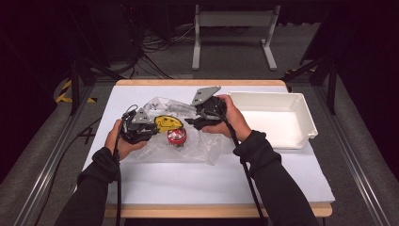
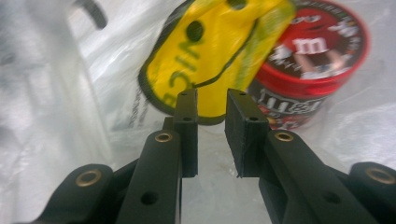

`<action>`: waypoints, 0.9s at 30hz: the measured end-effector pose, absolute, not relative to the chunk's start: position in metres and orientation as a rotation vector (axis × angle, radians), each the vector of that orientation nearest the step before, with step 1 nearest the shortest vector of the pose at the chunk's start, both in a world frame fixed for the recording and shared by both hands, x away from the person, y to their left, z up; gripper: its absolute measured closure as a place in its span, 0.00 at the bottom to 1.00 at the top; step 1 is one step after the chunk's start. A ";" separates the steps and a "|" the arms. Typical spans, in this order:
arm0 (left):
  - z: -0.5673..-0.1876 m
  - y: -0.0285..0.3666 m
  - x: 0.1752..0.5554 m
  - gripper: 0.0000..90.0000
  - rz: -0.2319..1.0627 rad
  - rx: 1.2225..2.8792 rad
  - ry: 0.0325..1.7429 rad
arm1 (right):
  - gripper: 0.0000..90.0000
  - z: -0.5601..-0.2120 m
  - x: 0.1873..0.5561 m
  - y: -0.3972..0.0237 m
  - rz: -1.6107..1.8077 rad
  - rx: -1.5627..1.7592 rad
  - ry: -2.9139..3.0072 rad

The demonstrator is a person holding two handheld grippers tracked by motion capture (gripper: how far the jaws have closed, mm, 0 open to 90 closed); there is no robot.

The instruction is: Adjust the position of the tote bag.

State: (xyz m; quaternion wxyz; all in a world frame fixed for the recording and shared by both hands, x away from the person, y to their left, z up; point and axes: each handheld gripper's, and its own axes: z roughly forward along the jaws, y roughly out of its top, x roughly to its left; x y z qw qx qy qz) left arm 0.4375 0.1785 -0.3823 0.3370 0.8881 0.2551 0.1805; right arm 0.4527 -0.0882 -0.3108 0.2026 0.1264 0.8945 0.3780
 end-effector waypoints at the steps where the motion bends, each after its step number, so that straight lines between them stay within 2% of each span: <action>1: -0.382 0.177 0.437 0.83 0.471 2.323 0.663 | 0.42 -0.310 0.451 -0.087 1.059 0.339 2.489; 3: -0.382 0.176 0.437 0.83 0.458 2.319 0.653 | 0.44 -0.307 0.447 -0.086 1.068 0.317 2.487; 5: -0.383 0.175 0.437 0.84 0.461 2.327 0.657 | 0.58 -0.304 0.443 -0.087 1.099 0.290 2.462; 9: -0.386 0.174 0.439 0.91 0.464 2.351 0.662 | 0.65 -0.298 0.438 -0.089 1.146 0.279 2.429; 11: -0.389 0.175 0.441 0.94 0.468 2.367 0.680 | 0.61 -0.298 0.437 -0.090 1.170 0.273 2.439; 14: -0.398 0.176 0.446 0.95 0.482 2.392 0.736 | 0.38 -0.294 0.436 -0.096 1.250 0.323 2.409; 17: -0.404 0.180 0.451 0.95 0.468 2.396 0.773 | 0.24 -0.292 0.438 -0.105 1.359 0.385 2.392; 20: -0.410 0.184 0.455 0.95 0.480 2.407 0.820 | 0.17 -0.292 0.439 -0.112 1.423 0.415 2.382; 23: -0.416 0.189 0.460 0.96 0.477 2.419 0.868 | 0.14 -0.290 0.439 -0.119 1.494 0.443 2.377; 27: -0.422 0.197 0.463 0.98 0.477 2.432 0.914 | 0.19 -0.289 0.438 -0.126 1.436 0.457 2.348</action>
